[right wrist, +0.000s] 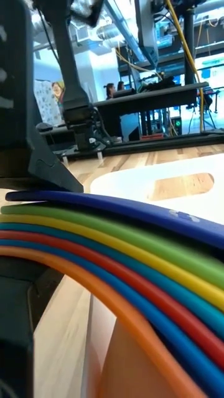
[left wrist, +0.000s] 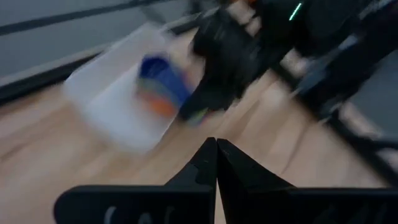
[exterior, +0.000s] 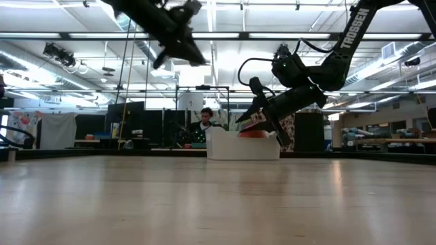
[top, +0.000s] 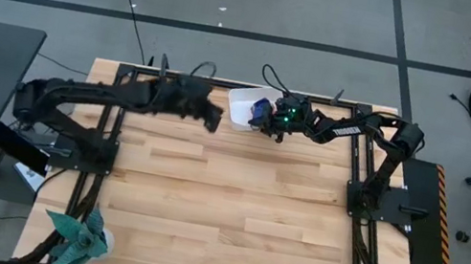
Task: Nest measuring cups in basket
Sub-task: Put the nested measuring cups into the white bin
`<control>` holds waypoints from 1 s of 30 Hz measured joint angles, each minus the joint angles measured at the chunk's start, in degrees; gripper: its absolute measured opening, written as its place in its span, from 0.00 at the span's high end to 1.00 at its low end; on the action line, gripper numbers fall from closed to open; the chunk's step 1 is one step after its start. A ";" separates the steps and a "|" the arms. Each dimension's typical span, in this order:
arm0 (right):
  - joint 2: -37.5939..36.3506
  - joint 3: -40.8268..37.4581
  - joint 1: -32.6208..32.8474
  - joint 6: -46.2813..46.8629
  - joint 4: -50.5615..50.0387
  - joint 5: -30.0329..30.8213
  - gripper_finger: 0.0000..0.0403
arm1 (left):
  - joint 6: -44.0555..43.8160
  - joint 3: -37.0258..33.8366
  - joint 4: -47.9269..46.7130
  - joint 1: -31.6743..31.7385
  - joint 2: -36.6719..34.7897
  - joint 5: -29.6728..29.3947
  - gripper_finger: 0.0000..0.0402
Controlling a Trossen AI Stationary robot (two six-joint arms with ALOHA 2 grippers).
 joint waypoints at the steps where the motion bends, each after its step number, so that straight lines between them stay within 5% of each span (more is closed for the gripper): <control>1: 0.00 0.00 0.00 0.16 0.01 0.00 0.70 | 0.45 0.00 3.53 2.00 1.10 3.22 0.98; 8: -0.02 0.02 0.02 2.72 0.40 -0.09 0.70 | -2.75 0.34 21.54 12.04 10.24 19.95 0.98; 14: -0.02 0.02 0.07 2.74 0.44 -0.46 0.70 | -0.39 9.04 18.15 14.79 19.01 25.90 0.99; 25: -0.02 0.02 -0.03 2.80 0.70 0.37 0.70 | 24.69 38.77 -18.55 17.45 32.24 28.43 1.00; 30: -0.02 0.02 -0.09 2.89 1.32 0.44 0.71 | 28.34 42.71 -23.16 20.10 36.43 35.82 1.00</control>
